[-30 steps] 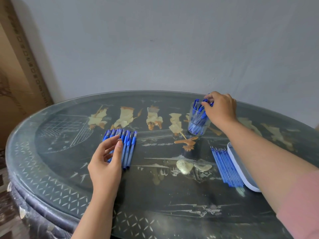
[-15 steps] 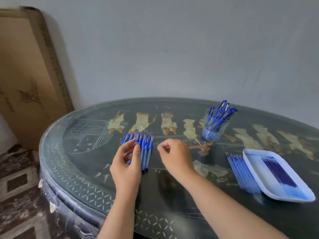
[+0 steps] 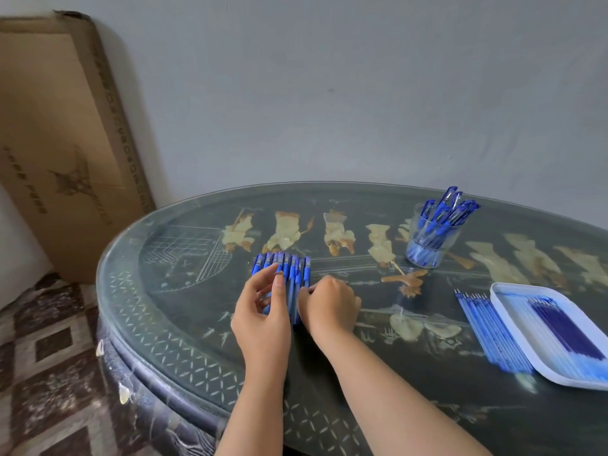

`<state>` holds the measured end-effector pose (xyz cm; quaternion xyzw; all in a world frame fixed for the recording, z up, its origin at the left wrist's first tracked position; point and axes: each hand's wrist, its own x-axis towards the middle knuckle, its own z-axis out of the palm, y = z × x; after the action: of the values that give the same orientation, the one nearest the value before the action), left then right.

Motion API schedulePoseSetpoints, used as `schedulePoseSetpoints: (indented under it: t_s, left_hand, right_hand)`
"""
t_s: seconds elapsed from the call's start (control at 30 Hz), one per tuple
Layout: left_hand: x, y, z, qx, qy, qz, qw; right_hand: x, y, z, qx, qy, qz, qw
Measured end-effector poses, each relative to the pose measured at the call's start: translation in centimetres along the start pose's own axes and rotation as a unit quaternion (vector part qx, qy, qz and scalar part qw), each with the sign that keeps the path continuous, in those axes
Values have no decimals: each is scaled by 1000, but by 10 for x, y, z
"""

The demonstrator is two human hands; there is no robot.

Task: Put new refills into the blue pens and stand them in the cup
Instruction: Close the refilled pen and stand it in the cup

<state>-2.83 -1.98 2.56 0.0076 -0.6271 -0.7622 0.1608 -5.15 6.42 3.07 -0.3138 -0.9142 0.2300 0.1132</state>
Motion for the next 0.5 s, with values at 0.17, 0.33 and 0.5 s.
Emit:
schedulePoseSetpoints:
  t_s: [0.17, 0.33, 0.5]
  left_hand:
    - [0, 1, 0, 2, -1, 1, 1000]
    - [0, 3, 0, 23, -7, 10, 1000]
    - [-3, 4, 2, 98, -32, 61, 993]
  right_hand:
    - [4, -6, -1, 3, -18, 35, 999]
    - [11, 6, -9, 40, -3, 39, 998]
    - [7, 53, -40, 90, 51, -38, 994]
